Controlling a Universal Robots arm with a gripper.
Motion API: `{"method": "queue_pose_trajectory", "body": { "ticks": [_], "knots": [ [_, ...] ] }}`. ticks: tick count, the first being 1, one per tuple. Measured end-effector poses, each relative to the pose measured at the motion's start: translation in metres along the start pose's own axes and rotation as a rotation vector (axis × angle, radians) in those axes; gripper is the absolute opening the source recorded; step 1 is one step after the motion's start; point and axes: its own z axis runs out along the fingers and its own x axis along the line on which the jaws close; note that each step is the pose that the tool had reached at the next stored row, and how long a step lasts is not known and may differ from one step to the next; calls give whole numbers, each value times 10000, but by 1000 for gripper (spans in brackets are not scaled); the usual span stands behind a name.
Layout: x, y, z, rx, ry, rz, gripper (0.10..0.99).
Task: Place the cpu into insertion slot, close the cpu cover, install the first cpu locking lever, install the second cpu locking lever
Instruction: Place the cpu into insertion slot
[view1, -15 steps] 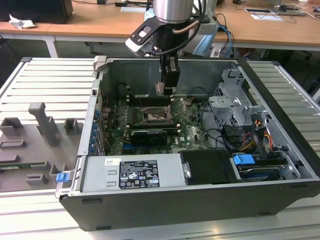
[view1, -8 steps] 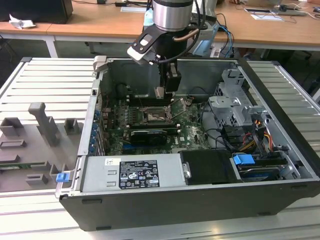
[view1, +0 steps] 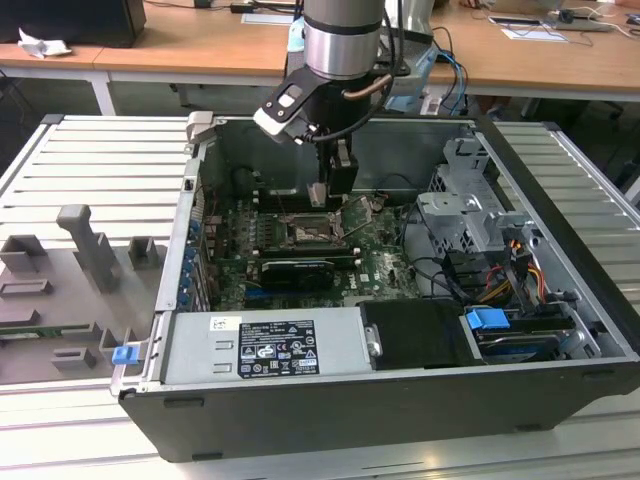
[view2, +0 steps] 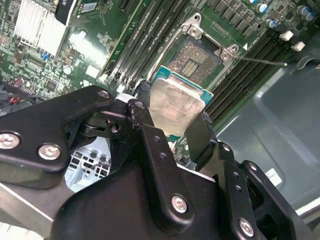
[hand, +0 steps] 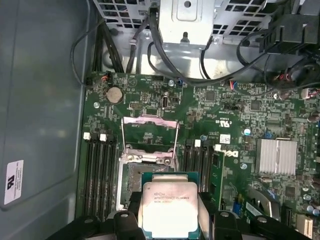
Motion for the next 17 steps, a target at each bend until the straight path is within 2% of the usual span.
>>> {"method": "queue_pose_trajectory", "body": {
  "ticks": [2, 4, 5, 8, 9, 12, 15, 17],
  "knots": [
    [2, -27, 78, 0, 2, -1, 529],
    [9, -35, 116, -1, -2, 73, 529],
    [14, -44, 152, -5, -7, 246, 529],
    [33, -92, 268, -6, -8, 252, 529],
    [42, -98, 311, -6, -8, 251, 529],
    [60, -112, 378, -7, -7, 252, 529],
    [91, -128, 495, -7, -7, 252, 529],
    [105, -128, 526, -6, -9, 259, 529]
  ]
}}
